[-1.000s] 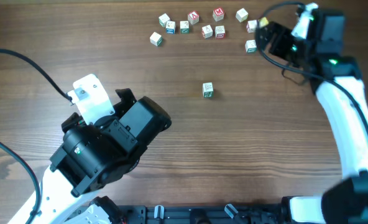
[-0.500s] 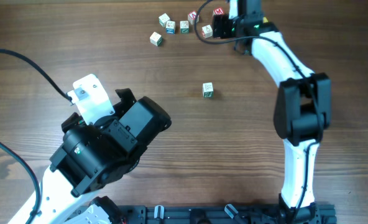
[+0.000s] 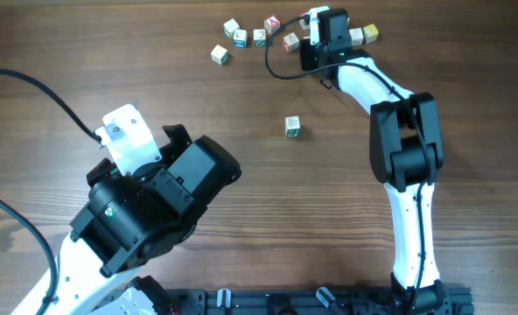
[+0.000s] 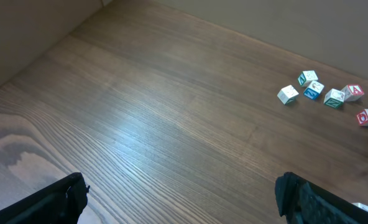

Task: Form a tower
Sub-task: 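Reach the right gripper into the cluster and grasp the bee block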

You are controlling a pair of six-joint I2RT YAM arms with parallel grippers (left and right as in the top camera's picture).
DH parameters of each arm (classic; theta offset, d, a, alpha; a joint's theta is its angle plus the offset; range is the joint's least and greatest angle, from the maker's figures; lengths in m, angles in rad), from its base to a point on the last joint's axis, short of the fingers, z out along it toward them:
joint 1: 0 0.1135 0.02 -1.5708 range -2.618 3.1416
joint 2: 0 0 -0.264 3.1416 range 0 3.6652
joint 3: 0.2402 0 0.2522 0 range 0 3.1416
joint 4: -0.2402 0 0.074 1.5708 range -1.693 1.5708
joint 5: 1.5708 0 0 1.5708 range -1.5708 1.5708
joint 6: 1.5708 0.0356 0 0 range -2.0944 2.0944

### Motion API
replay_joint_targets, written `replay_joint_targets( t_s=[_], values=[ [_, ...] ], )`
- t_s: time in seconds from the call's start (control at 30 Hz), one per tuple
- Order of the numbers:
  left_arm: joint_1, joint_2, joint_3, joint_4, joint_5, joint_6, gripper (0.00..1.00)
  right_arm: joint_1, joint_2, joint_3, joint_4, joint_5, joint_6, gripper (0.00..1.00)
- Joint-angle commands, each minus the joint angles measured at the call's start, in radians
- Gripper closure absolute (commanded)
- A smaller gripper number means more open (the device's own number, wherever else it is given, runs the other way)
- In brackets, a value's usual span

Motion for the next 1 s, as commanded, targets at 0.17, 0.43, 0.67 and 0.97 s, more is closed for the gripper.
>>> replay_joint_targets(
  t_s=[0.17,0.43,0.67,0.97],
  values=[
    [0.001,0.003,-0.004,-0.001,-0.003,-0.017,0.00,0.000,-0.124,0.024,-0.071,0.016,0.011,0.73],
    [0.001,0.004,-0.004,-0.001,-0.002,-0.017,0.00,0.005,-0.460,0.024,-0.330,0.011,0.086,0.77],
    [0.001,0.004,-0.004,-0.001,-0.003,-0.017,0.00,0.005,-0.608,0.024,-0.559,-0.186,0.212,0.77],
    [0.001,0.004,-0.004,-0.001,-0.002,-0.017,0.00,0.023,-0.719,0.024,-0.891,-0.296,0.233,0.81]
  ],
)
